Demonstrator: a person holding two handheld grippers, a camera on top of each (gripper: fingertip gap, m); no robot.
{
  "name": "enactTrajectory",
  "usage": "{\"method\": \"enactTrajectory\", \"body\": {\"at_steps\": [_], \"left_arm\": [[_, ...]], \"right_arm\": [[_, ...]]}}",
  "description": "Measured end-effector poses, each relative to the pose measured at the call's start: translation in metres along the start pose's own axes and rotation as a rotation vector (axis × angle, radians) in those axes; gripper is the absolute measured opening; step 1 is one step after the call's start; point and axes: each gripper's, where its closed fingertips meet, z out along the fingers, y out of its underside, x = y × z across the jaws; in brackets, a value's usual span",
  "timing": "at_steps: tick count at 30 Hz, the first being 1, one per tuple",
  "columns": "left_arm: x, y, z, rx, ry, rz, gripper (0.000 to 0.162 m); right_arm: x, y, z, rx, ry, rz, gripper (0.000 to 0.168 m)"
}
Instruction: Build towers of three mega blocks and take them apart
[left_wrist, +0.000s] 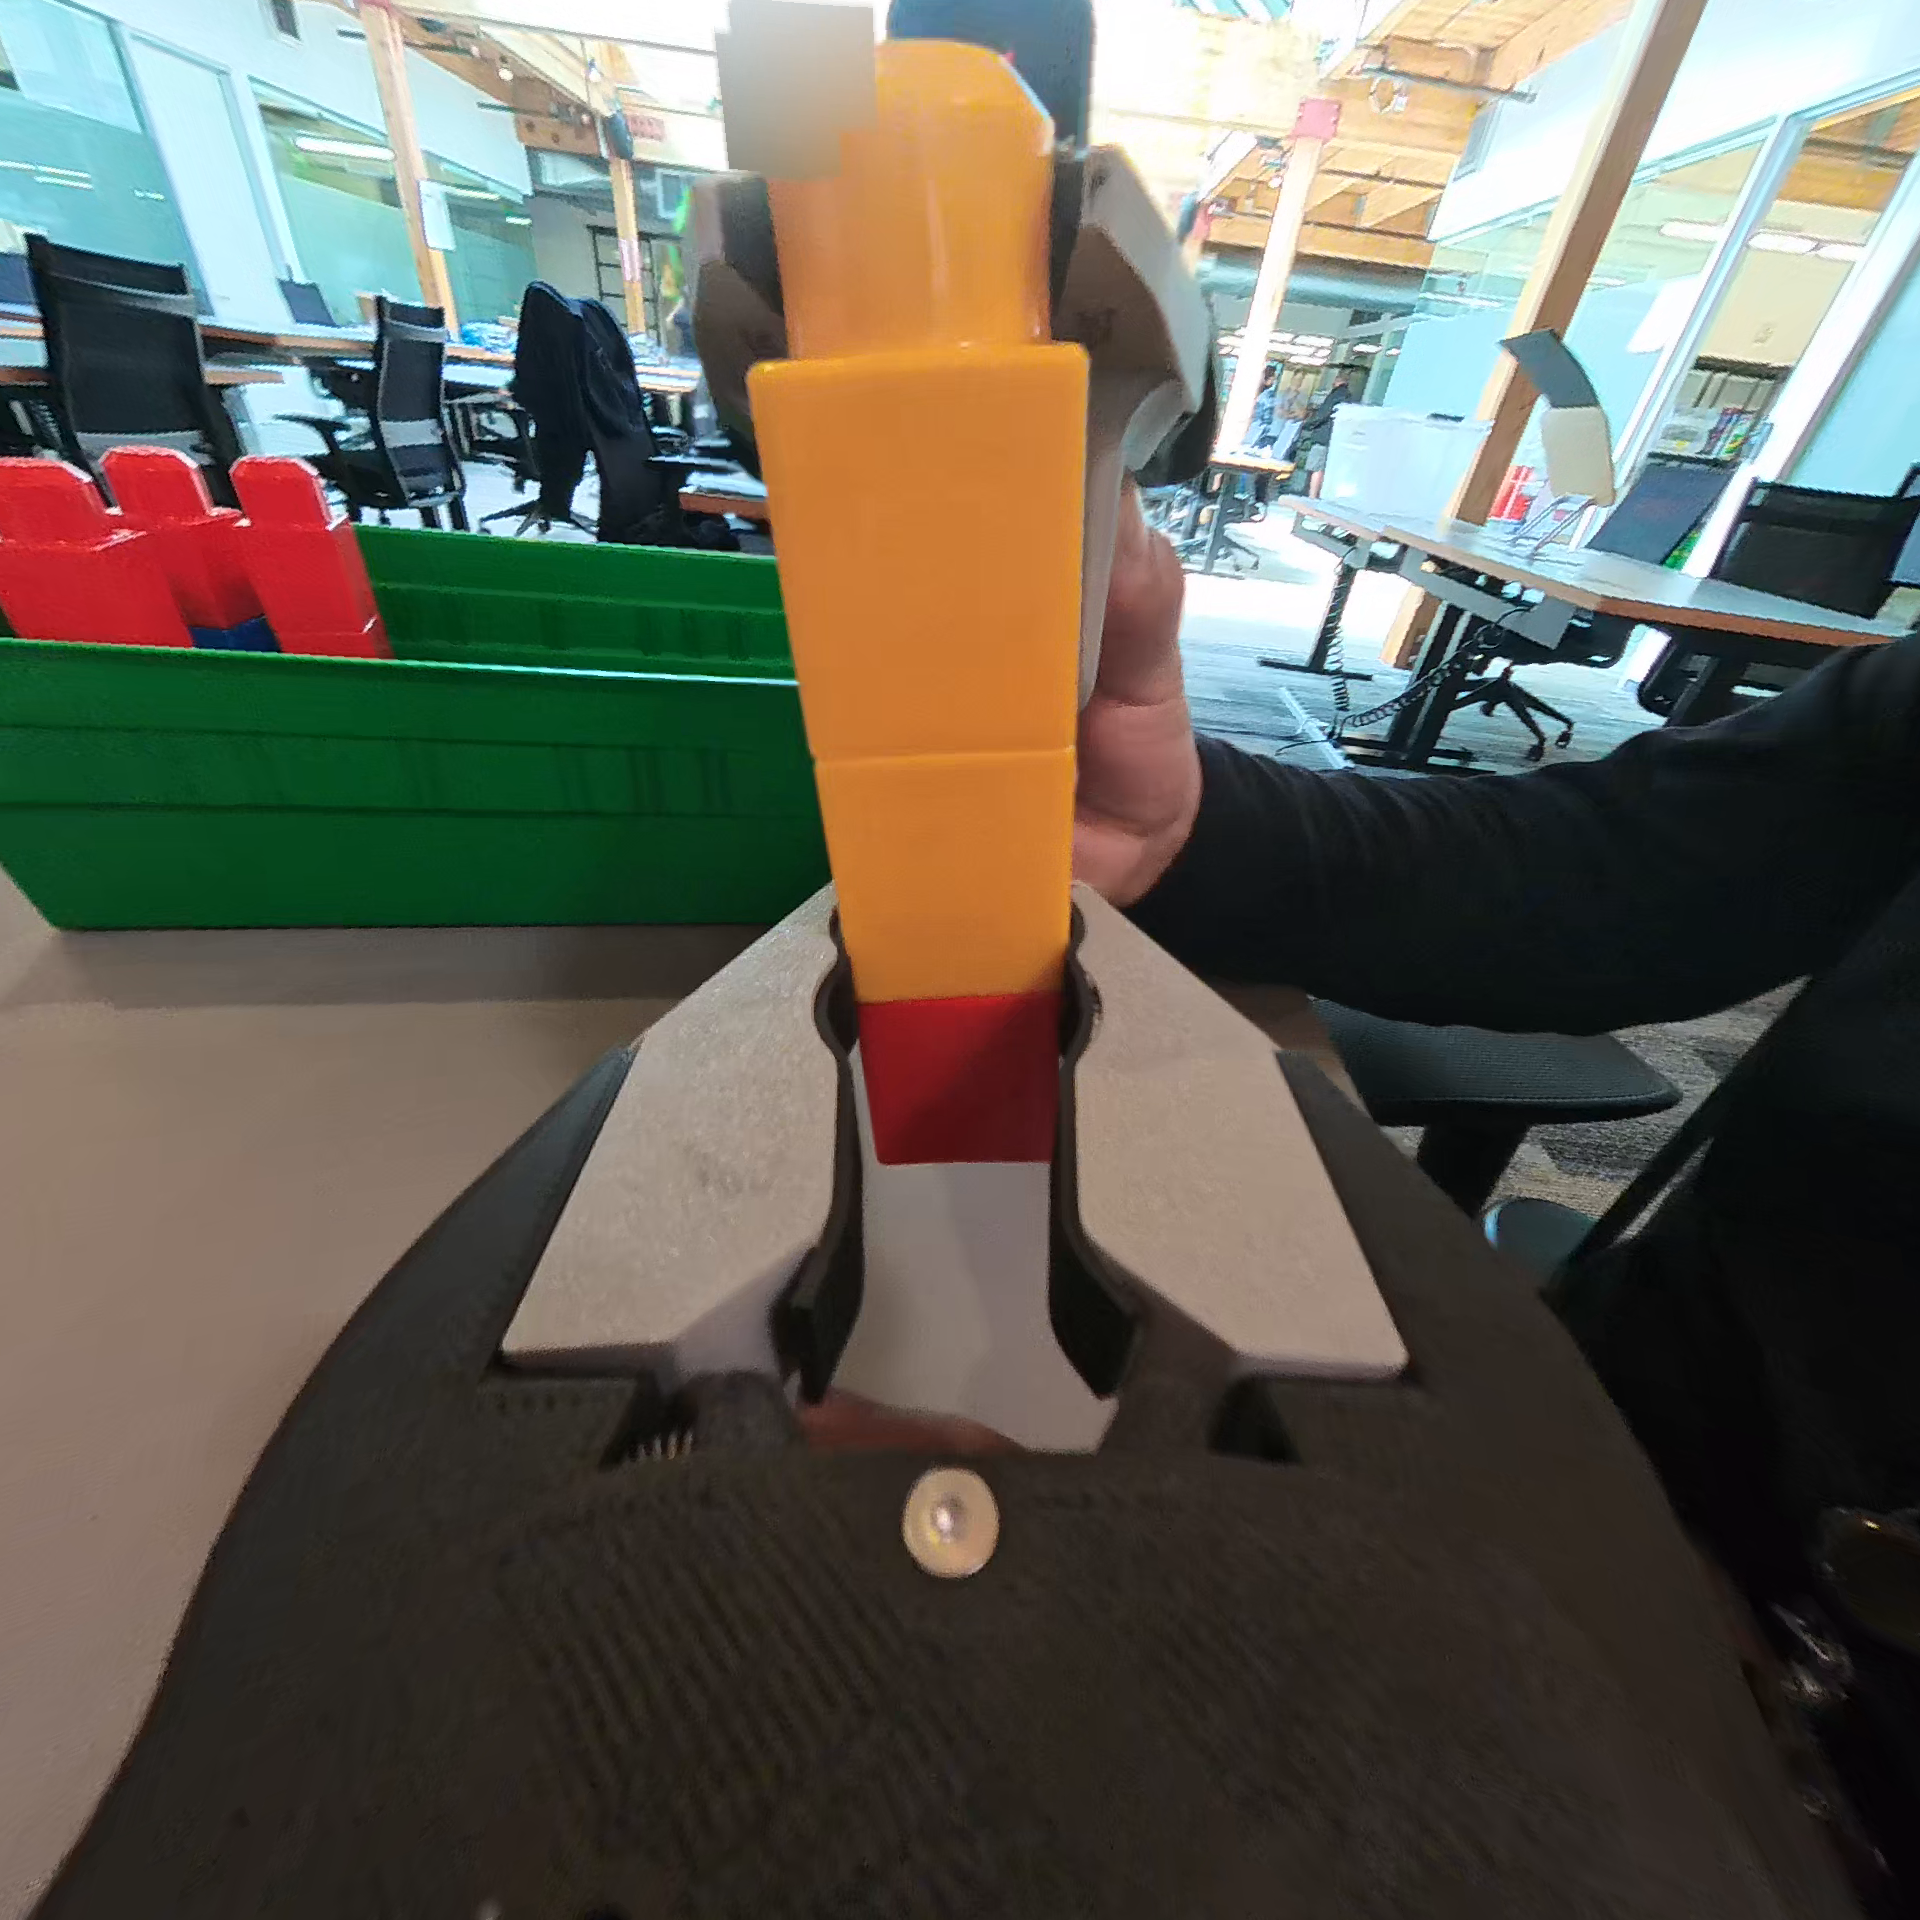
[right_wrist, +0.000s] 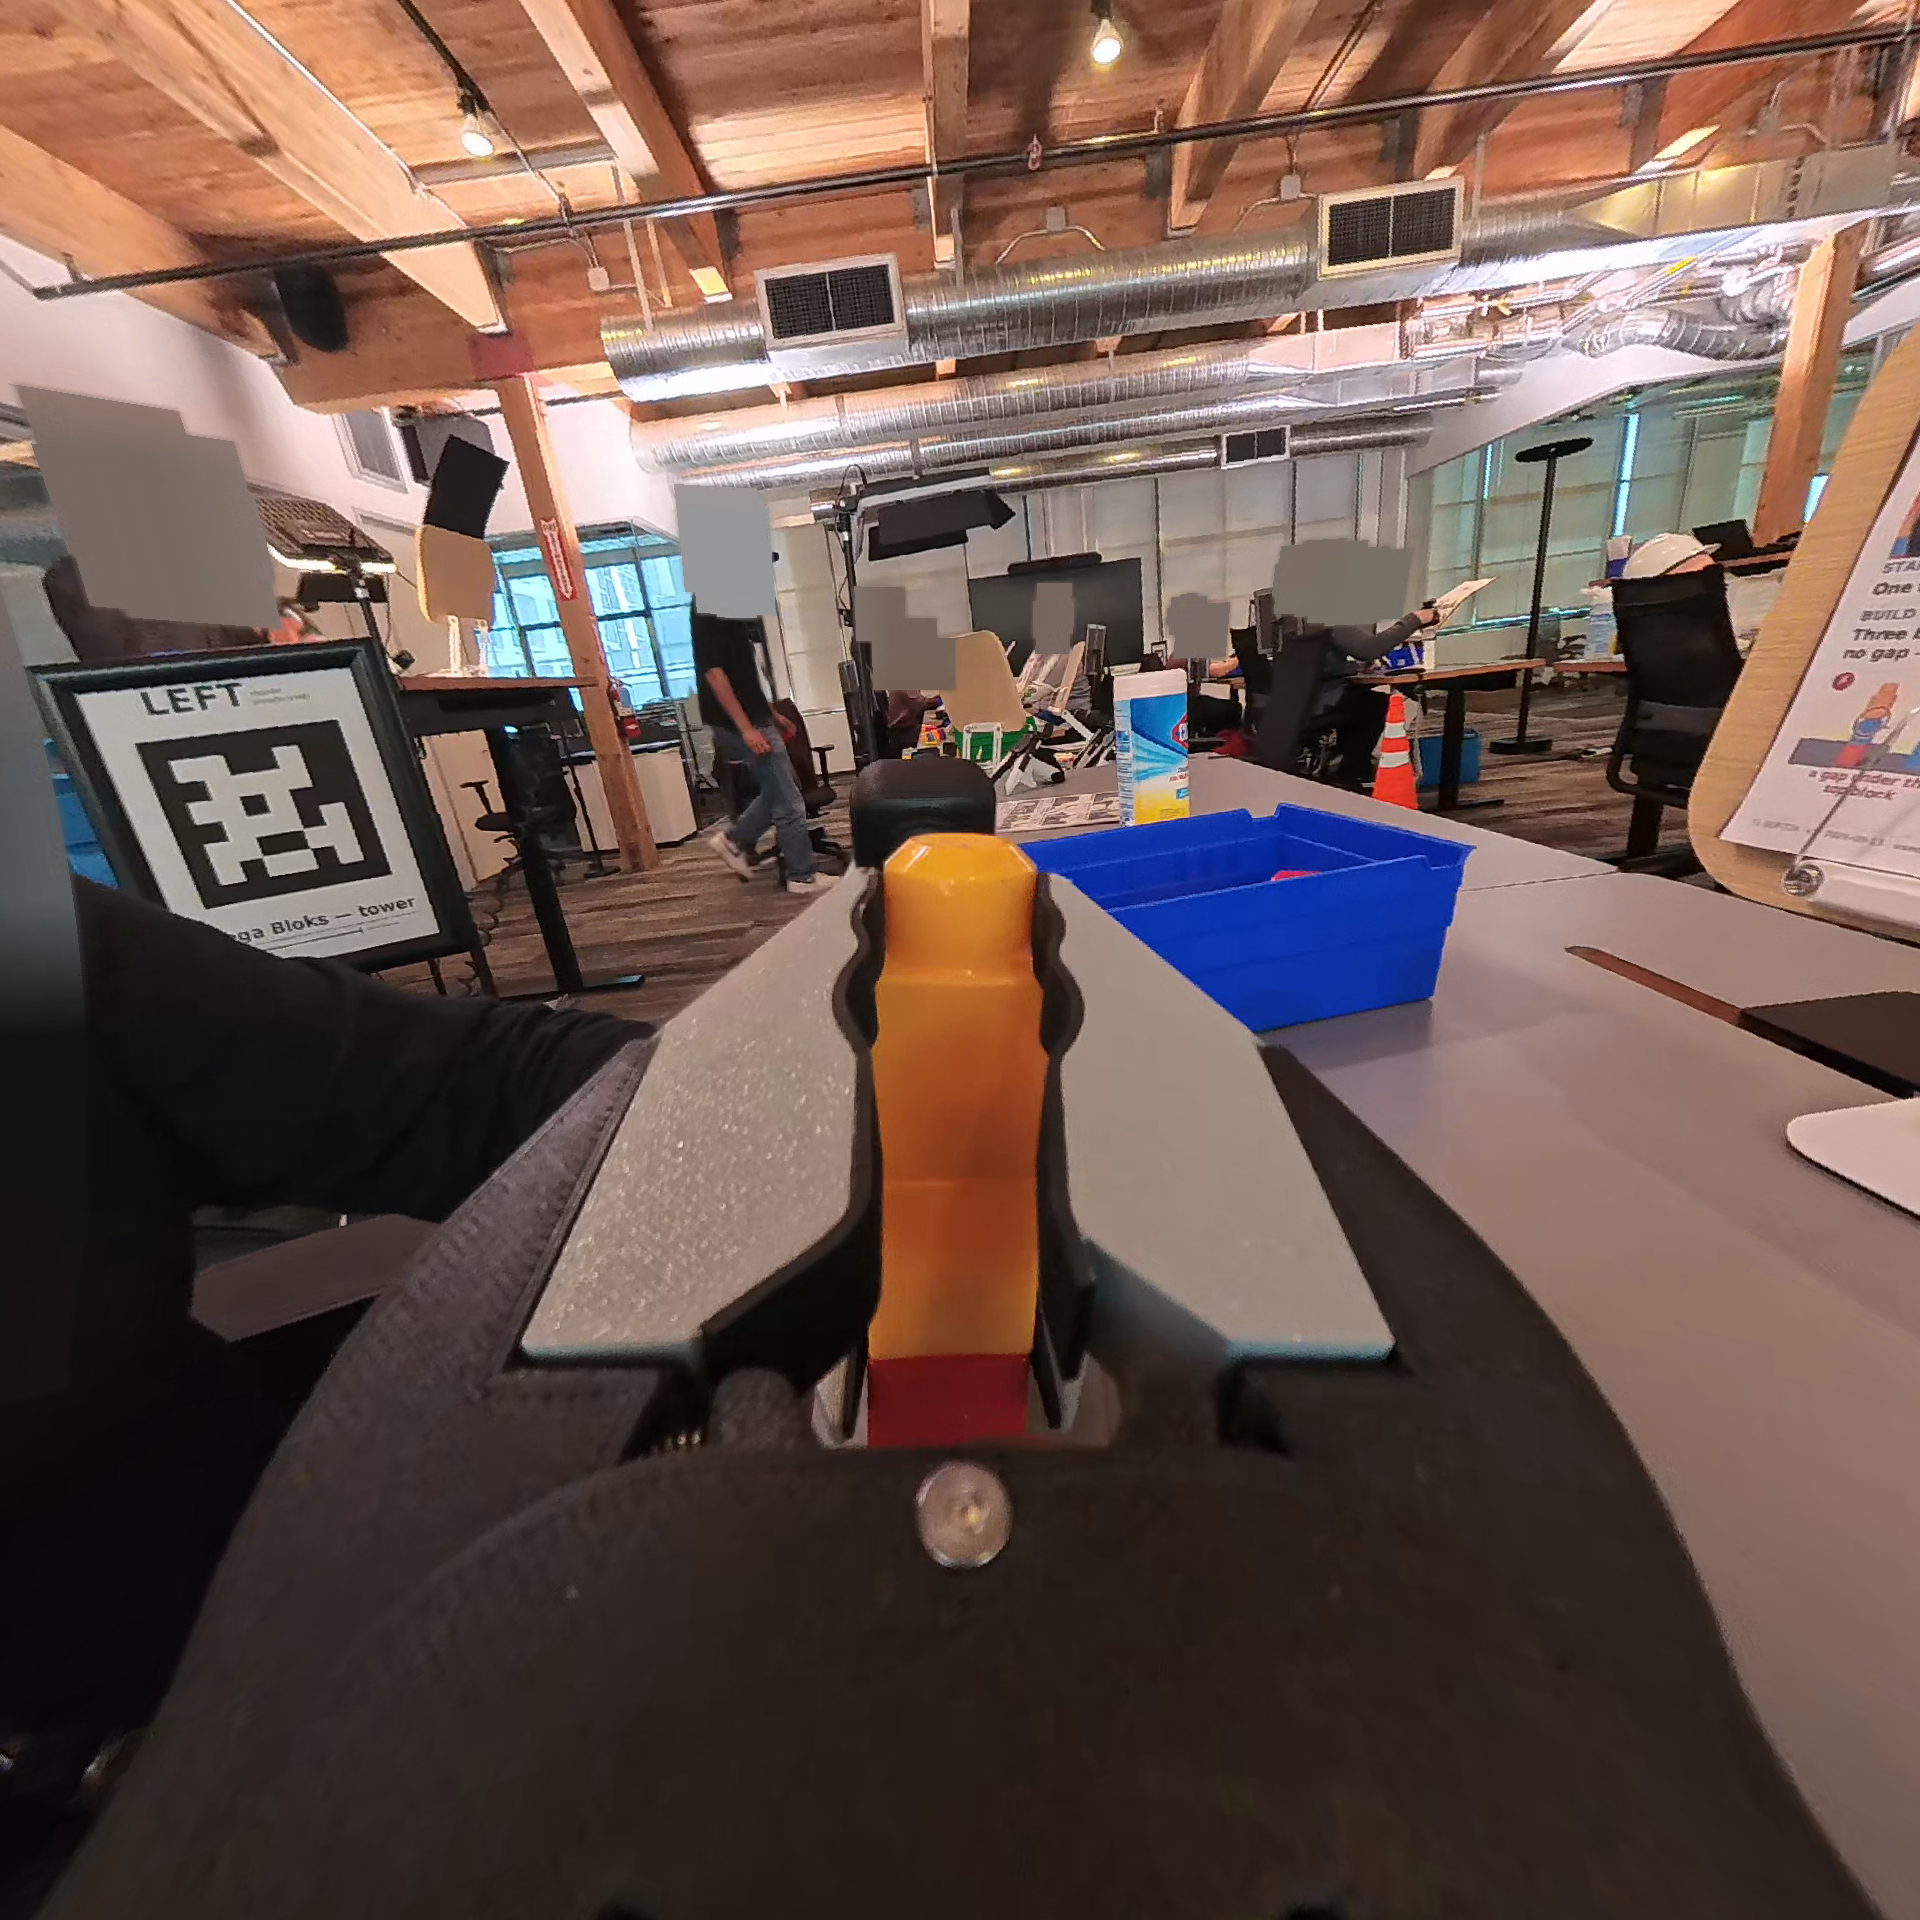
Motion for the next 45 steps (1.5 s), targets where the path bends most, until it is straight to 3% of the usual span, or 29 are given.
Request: {"method": "enactTrajectory", "body": {"at_steps": [5,11,14,20,22,24,26,31,36,39,42,45], "left_arm": [[-0.006,0.008,0.001,-0.029,-0.023,-0.002,0.034],[-0.009,-0.006,-0.006,0.018,-0.03,0.007,0.034],[-0.017,-0.009,-0.013,0.038,-0.049,-0.02,0.034],[-0.016,0.003,-0.013,-0.016,-0.016,-0.048,0.035],[-0.013,0.011,-0.01,-0.055,-0.006,-0.04,0.035],[-0.01,0.015,-0.008,-0.076,0.011,-0.051,0.035],[-0.013,0.012,-0.008,-0.055,-0.002,-0.067,0.038],[-0.031,0.009,-0.016,-0.025,-0.08,-0.096,0.067],[-0.048,0.009,-0.025,-0.014,-0.128,-0.174,0.069],[-0.054,0.01,-0.027,-0.019,-0.164,-0.173,0.064],[-0.055,0.015,-0.024,-0.056,-0.171,-0.172,0.062],[-0.054,0.02,-0.022,-0.09,-0.169,-0.171,0.061]], "right_arm": [[0.003,0.009,0.004,-0.056,0.045,-0.062,0.026],[0.006,-0.005,-0.004,0.064,-0.003,0.037,0.026],[0.017,-0.009,-0.01,0.096,0.027,0.074,0.046],[0.021,0.016,0.0,-0.052,0.062,0.018,0.05],[0.014,0.028,0.005,-0.114,0.031,0.003,0.034],[0.011,0.034,0.007,-0.157,0.03,-0.022,0.034],[0.011,0.033,0.007,-0.174,0.059,-0.075,0.034],[0.014,0.005,-0.003,-0.092,0.152,-0.165,0.033],[0.011,-0.058,-0.043,0.109,0.267,-0.265,0.033],[0.039,-0.103,-0.095,0.184,0.516,-0.358,0.033],[0.104,-0.109,-0.15,0.068,0.837,-0.389,0.033],[0.164,-0.075,-0.188,-0.149,1.032,-0.313,0.033]]}}
